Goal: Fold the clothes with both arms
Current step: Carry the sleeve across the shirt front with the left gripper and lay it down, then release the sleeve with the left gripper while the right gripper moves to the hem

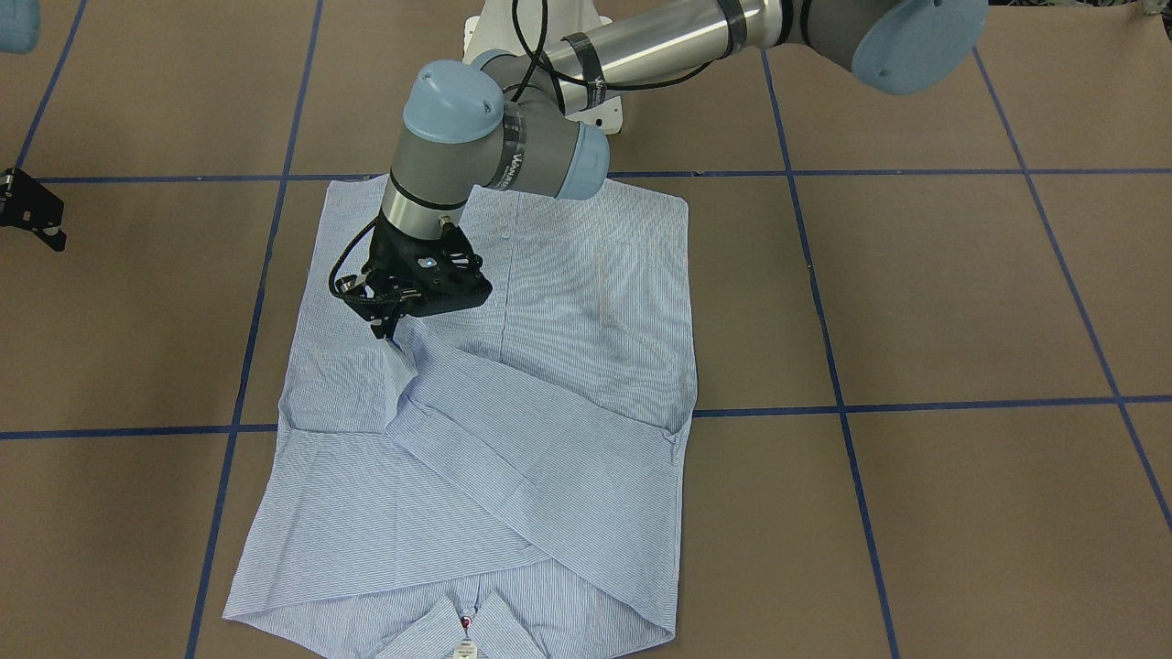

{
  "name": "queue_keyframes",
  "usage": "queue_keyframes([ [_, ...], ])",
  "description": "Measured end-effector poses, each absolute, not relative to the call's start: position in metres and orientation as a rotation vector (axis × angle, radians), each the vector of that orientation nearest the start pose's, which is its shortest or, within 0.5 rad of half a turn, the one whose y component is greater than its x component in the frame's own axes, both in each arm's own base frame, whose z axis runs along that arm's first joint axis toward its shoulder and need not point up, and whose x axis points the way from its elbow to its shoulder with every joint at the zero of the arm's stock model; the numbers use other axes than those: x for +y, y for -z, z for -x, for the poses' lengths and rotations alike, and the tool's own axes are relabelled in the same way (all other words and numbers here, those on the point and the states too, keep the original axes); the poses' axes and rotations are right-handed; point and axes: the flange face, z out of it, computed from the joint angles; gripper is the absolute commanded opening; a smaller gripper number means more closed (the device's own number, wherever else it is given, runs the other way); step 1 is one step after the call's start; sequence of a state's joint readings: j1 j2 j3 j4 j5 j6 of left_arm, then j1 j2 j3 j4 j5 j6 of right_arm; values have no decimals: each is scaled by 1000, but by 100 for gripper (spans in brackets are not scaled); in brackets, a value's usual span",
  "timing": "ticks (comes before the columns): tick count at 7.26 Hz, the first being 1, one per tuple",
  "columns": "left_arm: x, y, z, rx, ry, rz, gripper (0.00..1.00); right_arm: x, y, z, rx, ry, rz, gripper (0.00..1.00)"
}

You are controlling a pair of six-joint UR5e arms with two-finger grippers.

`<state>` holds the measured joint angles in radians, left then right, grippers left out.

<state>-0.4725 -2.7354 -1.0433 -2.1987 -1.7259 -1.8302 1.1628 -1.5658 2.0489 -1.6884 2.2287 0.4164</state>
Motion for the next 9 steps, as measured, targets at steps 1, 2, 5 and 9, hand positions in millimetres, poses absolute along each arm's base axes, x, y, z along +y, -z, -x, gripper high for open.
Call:
queue_keyframes([
  [1, -477, -26, -684, 1319, 513, -16, 100, -461, -443, 121, -737, 112, -61, 100],
  [2, -472, -15, -677, 1353, 497, -28, 100, -462, -444, 121, -741, 113, -58, 100],
  [5, -471, -21, -660, 1343, 485, -44, 100, -467, -429, 129, -782, 97, -54, 100],
  [9, -460, -115, -543, 1219, 359, -161, 100, -435, -398, 223, -943, -70, -62, 100],
])
